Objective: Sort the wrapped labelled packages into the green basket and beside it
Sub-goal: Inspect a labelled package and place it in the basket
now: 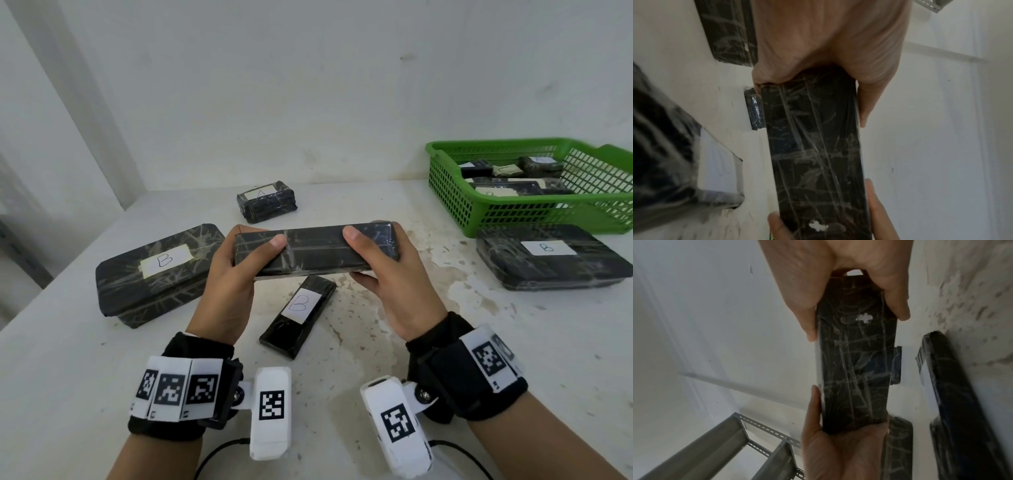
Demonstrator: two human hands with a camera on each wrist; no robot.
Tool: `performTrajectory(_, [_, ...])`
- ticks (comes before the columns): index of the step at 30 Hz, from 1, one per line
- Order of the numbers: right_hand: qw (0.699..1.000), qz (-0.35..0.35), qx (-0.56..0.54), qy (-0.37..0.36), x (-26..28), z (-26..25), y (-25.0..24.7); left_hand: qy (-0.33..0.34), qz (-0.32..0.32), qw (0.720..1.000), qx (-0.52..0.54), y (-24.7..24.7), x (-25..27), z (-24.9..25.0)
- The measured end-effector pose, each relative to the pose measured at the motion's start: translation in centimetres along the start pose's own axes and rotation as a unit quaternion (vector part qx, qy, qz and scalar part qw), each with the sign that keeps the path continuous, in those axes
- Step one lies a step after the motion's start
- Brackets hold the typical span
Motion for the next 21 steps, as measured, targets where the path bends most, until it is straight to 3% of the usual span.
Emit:
performTrajectory(7, [0.999,0.005,0.0,0.032,-0.1,1.1,-0.2,-0.016,-0.003,1.0,-0.01,0.0,-0.1,-0.5])
performTrajectory(12, [0.999,0.014,0.033,0.008,-0.3,0.4,-0.4,-0.004,-0.014,1.0,0.0,0.1,-0.2,-0.2])
performTrajectory(21, [0.999,0.004,0.044,0.027,-0.2,0.3,-0.3,-0.004,-0.012,1.0,0.0,0.4,-0.2,-0.2])
Point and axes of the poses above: each hand's wrist, its own x-axis away from the middle knuckle, its own y-axis out of the palm, z = x × y, the point moved 10 cm from there along -x, towards the middle knuckle, and after that the axes turned 1 degree about -x, right-handed, at the moved point
